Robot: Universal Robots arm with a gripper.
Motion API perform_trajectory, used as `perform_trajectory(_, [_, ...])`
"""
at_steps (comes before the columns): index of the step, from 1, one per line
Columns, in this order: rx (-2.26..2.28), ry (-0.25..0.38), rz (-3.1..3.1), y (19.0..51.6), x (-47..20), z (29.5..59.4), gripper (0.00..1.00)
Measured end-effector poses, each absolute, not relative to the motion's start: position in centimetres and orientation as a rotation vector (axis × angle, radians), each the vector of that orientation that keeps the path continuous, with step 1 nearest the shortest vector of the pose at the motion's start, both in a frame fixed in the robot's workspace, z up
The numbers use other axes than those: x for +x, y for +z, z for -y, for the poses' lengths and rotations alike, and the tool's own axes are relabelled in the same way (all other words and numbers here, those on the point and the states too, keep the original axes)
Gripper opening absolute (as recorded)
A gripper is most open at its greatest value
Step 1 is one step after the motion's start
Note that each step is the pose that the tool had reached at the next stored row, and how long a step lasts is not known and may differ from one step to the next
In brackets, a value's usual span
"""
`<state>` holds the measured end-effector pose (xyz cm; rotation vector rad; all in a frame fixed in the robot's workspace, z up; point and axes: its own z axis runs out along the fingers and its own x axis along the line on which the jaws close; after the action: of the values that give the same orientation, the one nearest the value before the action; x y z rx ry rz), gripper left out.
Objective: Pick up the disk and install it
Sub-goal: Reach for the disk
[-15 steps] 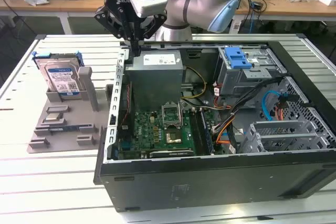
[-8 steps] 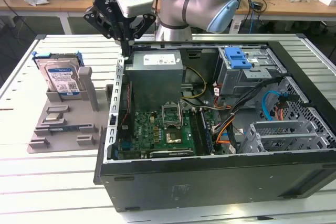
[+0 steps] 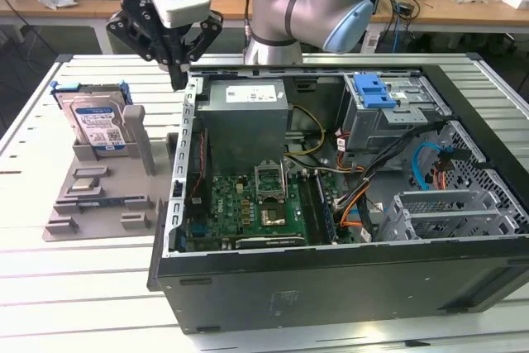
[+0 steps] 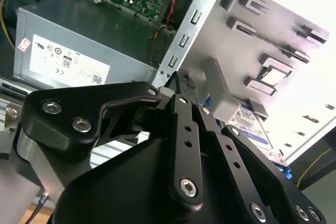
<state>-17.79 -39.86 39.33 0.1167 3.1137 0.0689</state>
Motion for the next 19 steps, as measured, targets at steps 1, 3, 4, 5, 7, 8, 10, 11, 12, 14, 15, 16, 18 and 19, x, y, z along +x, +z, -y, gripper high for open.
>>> perform_trajectory(1, [0.117,0.069,-3.114,39.3,-18.2,39.9,0.11])
perform_trajectory(3, [0.117,0.069,-3.114,39.3,-18.7,39.9,0.11])
perform_trajectory(4, [0.116,0.069,-3.114,39.3,-18.9,39.9,0.11])
perform_trajectory(5, [0.117,0.069,-3.114,39.3,-19.2,39.9,0.11])
perform_trajectory(7, [0.117,0.069,-3.114,39.3,-19.5,39.9,0.11])
perform_trajectory(8, [0.117,0.069,-3.114,39.3,-19.9,39.9,0.11])
perform_trajectory(10, [0.117,0.069,-3.114,39.3,-20.6,39.9,0.11])
perform_trajectory(11, [0.117,0.069,-3.114,39.3,-21.2,39.9,0.11])
perform_trajectory(12, [0.117,0.069,-3.114,39.3,-21.5,39.9,0.11])
perform_trajectory(14, [0.117,0.069,-3.114,39.3,-22.0,39.9,0.11])
perform_trajectory(15, [0.117,0.069,-3.114,39.3,-22.2,39.9,0.11])
perform_trajectory(16, [0.117,0.069,-3.114,39.3,-22.5,39.9,0.11])
perform_trajectory(18, [0.117,0.069,-3.114,39.3,-23.0,39.9,0.11])
perform_trajectory(19, [0.117,0.069,-3.114,39.3,-23.3,39.9,0.11])
